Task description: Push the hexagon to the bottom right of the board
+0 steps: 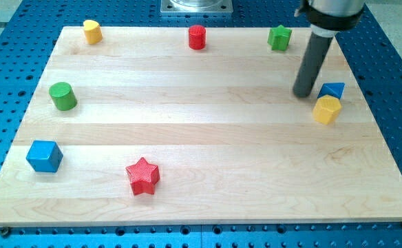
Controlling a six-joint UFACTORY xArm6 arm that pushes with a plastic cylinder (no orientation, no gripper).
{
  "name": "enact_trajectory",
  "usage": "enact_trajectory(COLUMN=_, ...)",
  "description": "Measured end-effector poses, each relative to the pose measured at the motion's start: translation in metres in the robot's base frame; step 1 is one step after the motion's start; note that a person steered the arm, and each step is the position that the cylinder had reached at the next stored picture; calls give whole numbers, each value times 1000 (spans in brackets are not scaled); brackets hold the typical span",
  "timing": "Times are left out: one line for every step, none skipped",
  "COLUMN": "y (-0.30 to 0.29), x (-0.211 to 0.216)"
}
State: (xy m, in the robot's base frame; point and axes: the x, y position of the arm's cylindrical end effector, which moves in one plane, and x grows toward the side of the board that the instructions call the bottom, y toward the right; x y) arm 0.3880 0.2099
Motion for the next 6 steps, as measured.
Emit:
enact_trajectory(y=22, x=51)
enact_trajectory(y=21, x=127)
enact_trajectory(y=36, x=148)
enact_trajectory(y=25, x=90)
enact_trajectory(y=-27, x=99)
enact_trajectory(y=-4, x=169)
